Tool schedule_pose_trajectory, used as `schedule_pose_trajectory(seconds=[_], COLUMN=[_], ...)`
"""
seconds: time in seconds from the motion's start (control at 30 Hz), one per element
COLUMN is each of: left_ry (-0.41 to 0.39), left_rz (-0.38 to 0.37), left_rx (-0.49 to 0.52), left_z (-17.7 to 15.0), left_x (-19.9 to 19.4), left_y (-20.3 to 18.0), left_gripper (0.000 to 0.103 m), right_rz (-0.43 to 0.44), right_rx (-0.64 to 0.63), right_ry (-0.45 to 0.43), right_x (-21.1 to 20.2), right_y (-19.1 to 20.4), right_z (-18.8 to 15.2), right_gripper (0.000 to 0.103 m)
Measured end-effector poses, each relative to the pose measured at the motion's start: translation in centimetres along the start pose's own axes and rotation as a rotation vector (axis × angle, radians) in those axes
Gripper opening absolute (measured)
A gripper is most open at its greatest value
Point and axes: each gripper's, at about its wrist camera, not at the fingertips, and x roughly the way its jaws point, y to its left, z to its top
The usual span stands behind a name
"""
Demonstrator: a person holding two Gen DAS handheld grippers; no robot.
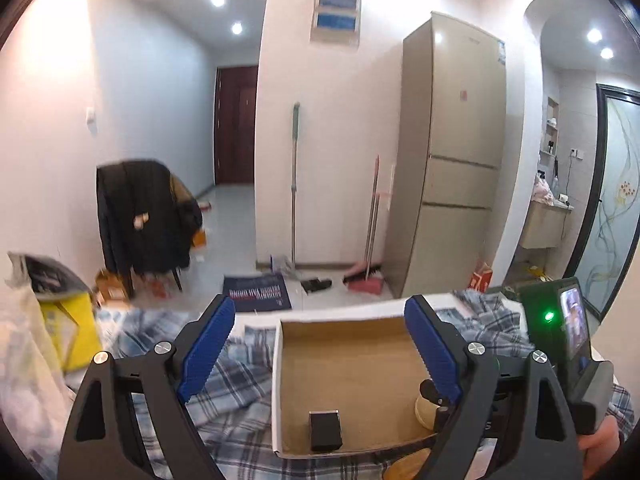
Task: Organize rigid objects
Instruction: 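Lower the cream tin into the box and open the right tool, then move the right tool to the white remote and grasp it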
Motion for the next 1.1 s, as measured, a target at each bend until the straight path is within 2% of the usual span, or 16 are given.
schedule_pose_trajectory(seconds=[0.07, 0.17, 0.27, 0.47, 0.6, 0.67, 0.7, 0.83, 0.9, 1.0, 1.03, 1.1], left_ry=[-0.030, -0.062, -0.099, -0.159, -0.201, -0.225, -0.243, -0.374, -0.407, -0.385, -0.377, -0.350], left_rz=[0.000, -0.001, -0.012, -0.012, 0.000, 0.001, -0.003, 0.022, 0.010, -0.004, 0.011, 0.098], left_rx=[-0.006, -0.035, -0.064, -0.058, -0.043, -0.026, -0.019, -0.069, -0.076, -0.067, -0.070, -0.131], left_z=[0.8, 2.0, 3.1, 4.1, 3.9, 3.3, 2.9, 0.8, -0.1, -1.3, -1.5, -2.5], left_x=[-1.6, -3.9, -6.6, -11.3, -14.9, -16.4, -17.3, -21.0, -21.9, -21.7, -21.5, -21.3], left_y=[-0.1, 0.0, 0.2, -0.2, -1.0, -1.5, -1.7, -1.5, -1.2, -1.0, -0.9, 0.0], left_gripper=[0.089, 0.089, 0.089, 0.089, 0.090, 0.095, 0.103, 0.103, 0.103, 0.103, 0.103, 0.103], right_rz=[-0.035, -0.029, -0.090, -0.121, -0.105, -0.088, -0.083, -0.074, -0.070, -0.087, -0.093, -0.057], right_rx=[0.019, 0.031, 0.033, -0.001, 0.028, 0.043, 0.050, 0.070, 0.057, 0.016, 0.017, 0.027], right_ry=[-0.044, -0.158, -0.266, -0.386, -0.459, -0.476, -0.484, -0.509, -0.512, -0.458, -0.434, -0.422], right_x=[-1.8, -6.5, -11.4, -18.4, -21.7, -22.7, -23.0, -23.6, -23.1, -21.3, -21.1, -21.2], right_y=[-0.4, -0.8, -0.8, -0.5, -0.6, -0.6, -0.7, -0.6, -0.2, 0.5, 0.6, 0.6], right_z=[0.4, 1.0, 0.9, -1.8, -4.1, -5.1, -5.6, -7.6, -8.2, -8.6, -8.9, -9.8], right_gripper=[0.099, 0.099, 0.099, 0.099, 0.099, 0.100, 0.103, 0.103, 0.103, 0.102, 0.102, 0.102])
